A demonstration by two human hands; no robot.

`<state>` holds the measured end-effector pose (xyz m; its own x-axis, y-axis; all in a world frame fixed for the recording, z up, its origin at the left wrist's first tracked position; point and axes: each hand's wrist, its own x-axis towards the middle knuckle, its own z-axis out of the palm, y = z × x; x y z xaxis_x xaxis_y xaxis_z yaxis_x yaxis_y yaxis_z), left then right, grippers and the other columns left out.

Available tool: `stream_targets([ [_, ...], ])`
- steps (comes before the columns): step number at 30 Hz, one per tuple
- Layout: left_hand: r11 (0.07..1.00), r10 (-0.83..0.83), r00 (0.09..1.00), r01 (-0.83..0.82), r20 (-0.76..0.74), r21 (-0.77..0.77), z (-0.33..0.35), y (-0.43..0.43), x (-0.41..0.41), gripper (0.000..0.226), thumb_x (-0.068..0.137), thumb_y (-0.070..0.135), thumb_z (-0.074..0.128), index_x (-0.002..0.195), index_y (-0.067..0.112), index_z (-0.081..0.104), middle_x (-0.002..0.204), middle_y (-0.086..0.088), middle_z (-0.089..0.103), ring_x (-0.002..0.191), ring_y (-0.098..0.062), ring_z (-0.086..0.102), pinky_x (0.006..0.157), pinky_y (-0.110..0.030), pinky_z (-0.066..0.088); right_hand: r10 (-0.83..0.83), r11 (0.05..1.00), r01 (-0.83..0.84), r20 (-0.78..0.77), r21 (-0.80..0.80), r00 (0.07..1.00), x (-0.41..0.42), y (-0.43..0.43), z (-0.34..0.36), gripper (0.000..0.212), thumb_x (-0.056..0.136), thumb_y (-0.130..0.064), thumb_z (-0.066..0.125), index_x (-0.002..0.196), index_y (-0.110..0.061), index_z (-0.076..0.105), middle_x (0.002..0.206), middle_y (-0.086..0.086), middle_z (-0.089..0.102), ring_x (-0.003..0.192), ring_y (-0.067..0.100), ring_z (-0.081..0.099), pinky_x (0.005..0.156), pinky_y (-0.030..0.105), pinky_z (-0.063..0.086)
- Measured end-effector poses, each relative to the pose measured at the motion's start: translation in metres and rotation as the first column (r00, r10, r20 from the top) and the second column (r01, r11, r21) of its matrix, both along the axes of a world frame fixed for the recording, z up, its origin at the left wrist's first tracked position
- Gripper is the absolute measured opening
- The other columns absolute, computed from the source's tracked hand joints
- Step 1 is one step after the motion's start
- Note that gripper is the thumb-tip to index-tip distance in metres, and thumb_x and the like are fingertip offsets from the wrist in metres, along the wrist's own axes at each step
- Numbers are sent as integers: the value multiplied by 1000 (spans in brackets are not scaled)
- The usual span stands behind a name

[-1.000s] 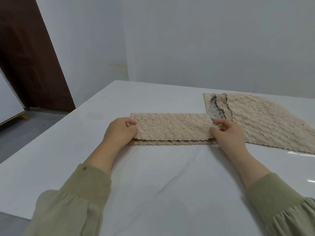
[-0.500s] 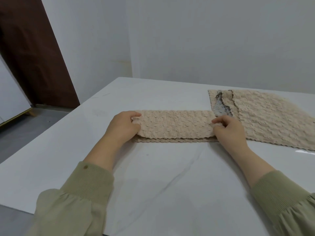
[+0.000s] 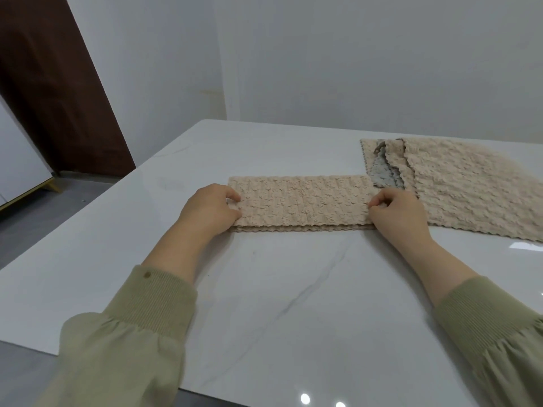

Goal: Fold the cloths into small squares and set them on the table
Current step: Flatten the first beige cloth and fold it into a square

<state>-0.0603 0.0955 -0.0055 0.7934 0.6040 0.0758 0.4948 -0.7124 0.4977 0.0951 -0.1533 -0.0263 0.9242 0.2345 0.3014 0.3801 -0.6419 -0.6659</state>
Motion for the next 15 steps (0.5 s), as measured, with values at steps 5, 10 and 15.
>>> stream_targets([
  [5, 967, -23, 1000, 21, 7, 252, -1, -3, 0, 44, 82, 26, 69, 125, 23, 59, 119, -4, 53, 116, -25, 44, 94, -35, 38, 4, 997, -2, 27, -81, 1000, 1, -1, 0, 23, 77, -1, 49, 75, -20, 62, 70, -6, 58, 71, 20, 51, 72, 33, 42],
  [10, 848, -424, 856, 261, 295, 461, -10, -37, 21, 39, 81, 33, 55, 113, 14, 67, 108, -7, 59, 104, -27, 49, 90, -40, 42, 20, 999, -18, -61, 26, 998, 0, -11, 3, 15, 81, -9, 51, 88, -17, 62, 64, -6, 54, 65, 18, 51, 61, 29, 37],
  [15, 727, -638, 762, 547, 113, 415, -23, -67, 43, 29, 85, 34, 61, 109, 21, 70, 101, 1, 62, 100, -18, 50, 84, -34, 44, 118, 991, -109, -127, 80, 985, 6, -22, 5, 16, 83, -6, 55, 90, -17, 64, 72, 6, 62, 68, 21, 56, 63, 27, 41],
])
